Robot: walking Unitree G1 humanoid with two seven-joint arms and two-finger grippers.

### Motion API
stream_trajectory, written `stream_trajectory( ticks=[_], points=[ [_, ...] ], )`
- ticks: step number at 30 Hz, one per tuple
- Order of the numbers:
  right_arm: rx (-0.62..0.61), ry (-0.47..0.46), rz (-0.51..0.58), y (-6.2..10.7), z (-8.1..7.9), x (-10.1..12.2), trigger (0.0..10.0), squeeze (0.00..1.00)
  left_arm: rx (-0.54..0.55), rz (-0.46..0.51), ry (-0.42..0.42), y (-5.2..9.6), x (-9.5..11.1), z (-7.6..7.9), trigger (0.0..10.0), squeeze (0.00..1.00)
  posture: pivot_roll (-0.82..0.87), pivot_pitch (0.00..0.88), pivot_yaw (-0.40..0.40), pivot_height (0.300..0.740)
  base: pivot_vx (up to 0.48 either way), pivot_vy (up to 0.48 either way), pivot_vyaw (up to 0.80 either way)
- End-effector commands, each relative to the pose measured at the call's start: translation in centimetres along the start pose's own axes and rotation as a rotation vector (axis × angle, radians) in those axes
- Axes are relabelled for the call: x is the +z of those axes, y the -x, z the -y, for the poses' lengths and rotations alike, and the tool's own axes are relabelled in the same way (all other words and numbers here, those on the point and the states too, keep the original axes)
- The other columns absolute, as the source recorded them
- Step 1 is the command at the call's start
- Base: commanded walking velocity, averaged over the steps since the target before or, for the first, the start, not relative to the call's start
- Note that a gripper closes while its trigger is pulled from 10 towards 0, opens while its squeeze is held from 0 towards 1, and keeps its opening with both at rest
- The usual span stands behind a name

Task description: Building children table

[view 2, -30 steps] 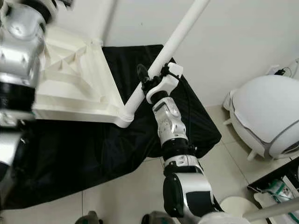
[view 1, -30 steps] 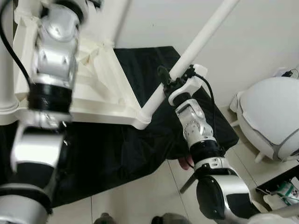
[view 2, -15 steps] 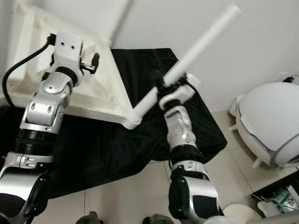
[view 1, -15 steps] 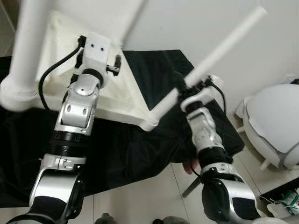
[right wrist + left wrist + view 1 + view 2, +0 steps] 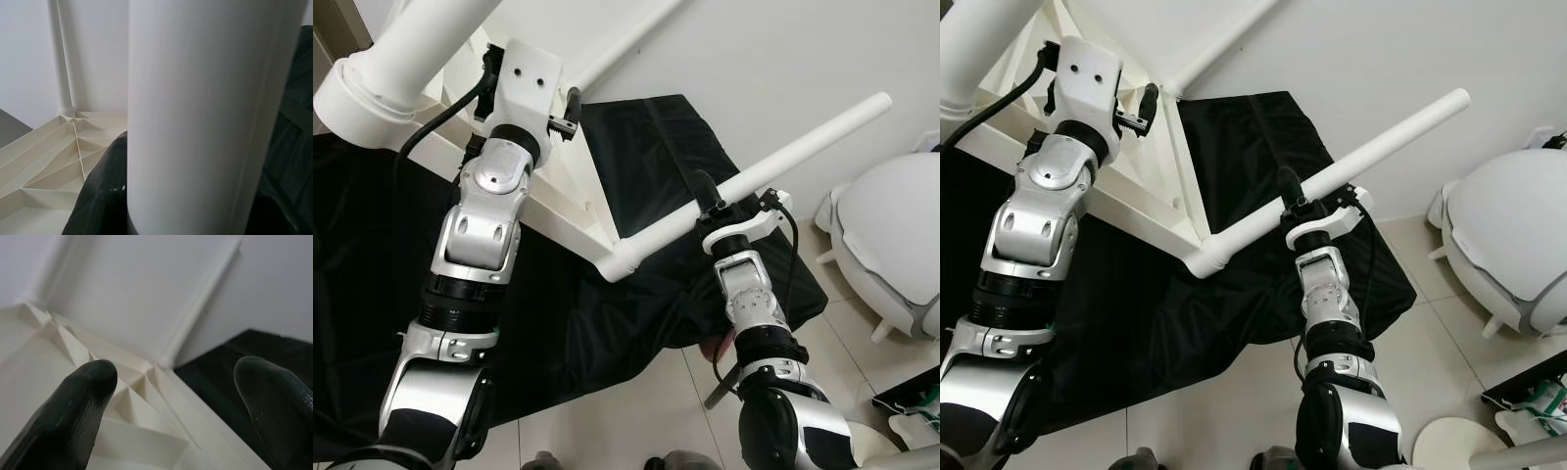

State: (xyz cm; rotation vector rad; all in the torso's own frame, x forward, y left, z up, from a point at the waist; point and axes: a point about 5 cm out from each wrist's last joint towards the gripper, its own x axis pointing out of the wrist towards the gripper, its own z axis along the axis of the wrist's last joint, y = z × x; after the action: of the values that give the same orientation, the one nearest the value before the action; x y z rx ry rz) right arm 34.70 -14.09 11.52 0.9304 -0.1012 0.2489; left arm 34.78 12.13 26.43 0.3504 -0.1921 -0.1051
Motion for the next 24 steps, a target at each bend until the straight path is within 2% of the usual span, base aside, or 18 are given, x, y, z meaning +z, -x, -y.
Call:
stream_trajectory(
  ticks=[1, 3, 4, 5, 8, 10, 13, 16, 17, 20, 24],
  points=[
    [-0.204, -0.051, -0.209, 3.8, 4.0, -4.4, 10.0, 0.00, 0.128, -0.102, -0.031, -0.1, -1.9, -1.2, 10.0, 0.00, 0.05, 0.061, 0.043, 0.740, 0.000, 0.000, 0.00],
    [-0.194, -0.060, -0.250, 3.5, 3.5, -5.2, 10.0, 0.00, 0.168, -0.097, -0.070, -0.5, -1.1, -1.9, 10.0, 0.00, 0.05, 0.065, 0.043, 0.740, 0.000, 0.000, 0.00],
    [-0.198, -0.066, -0.272, 3.4, 3.3, -5.6, 10.0, 0.00, 0.200, -0.098, -0.123, -0.6, -0.8, -2.3, 10.0, 0.00, 0.05, 0.068, 0.041, 0.740, 0.000, 0.000, 0.00],
    [-0.198, -0.066, -0.272, 3.4, 3.3, -5.6, 10.0, 0.00, 0.200, -0.098, -0.123, -0.6, -0.8, -2.3, 10.0, 0.00, 0.05, 0.068, 0.041, 0.740, 0.000, 0.000, 0.00],
    [-0.148, -0.058, -0.365, 3.1, 2.1, -7.2, 10.0, 0.00, 0.264, -0.114, -0.201, -1.0, -0.1, -3.6, 10.0, 0.00, 0.06, 0.073, 0.038, 0.740, 0.000, 0.000, 0.00],
    [-0.144, -0.061, -0.385, 3.1, 2.0, -7.7, 10.0, 0.00, 0.260, -0.107, -0.222, -1.1, 0.2, -3.7, 10.0, 0.00, 0.06, 0.076, 0.034, 0.740, 0.000, 0.000, 0.00],
    [-0.145, -0.129, -0.427, 3.3, 1.7, -8.8, 10.0, 0.00, 0.234, -0.094, -0.258, -1.3, 0.6, -3.7, 10.0, 0.00, 0.07, 0.079, 0.033, 0.740, 0.000, 0.000, 0.00],
    [-0.132, -0.150, -0.466, 3.5, 1.3, -9.6, 10.0, 0.00, 0.224, -0.089, -0.269, -1.4, 0.9, -3.7, 10.0, 0.00, 0.07, 0.078, 0.034, 0.740, 0.000, 0.000, 0.00],
    [-0.119, -0.178, -0.543, 3.7, 0.4, -11.5, 10.0, 0.00, 0.223, -0.069, -0.281, -1.7, 1.6, -3.6, 10.0, 0.00, 0.07, 0.080, 0.042, 0.740, 0.000, 0.000, 0.00],
    [-0.114, -0.194, -0.562, 3.7, 0.1, -12.0, 10.0, 0.00, 0.221, -0.064, -0.282, -1.8, 1.8, -3.5, 10.0, 0.00, 0.07, 0.080, 0.042, 0.740, 0.000, 0.000, 0.00],
    [-0.098, -0.184, -0.556, 3.3, -0.5, -12.2, 10.0, 0.00, 0.175, -0.075, -0.214, -1.8, 1.7, -2.5, 10.0, 0.00, 0.08, 0.077, 0.036, 0.740, 0.000, 0.000, 0.00]
  ],
)
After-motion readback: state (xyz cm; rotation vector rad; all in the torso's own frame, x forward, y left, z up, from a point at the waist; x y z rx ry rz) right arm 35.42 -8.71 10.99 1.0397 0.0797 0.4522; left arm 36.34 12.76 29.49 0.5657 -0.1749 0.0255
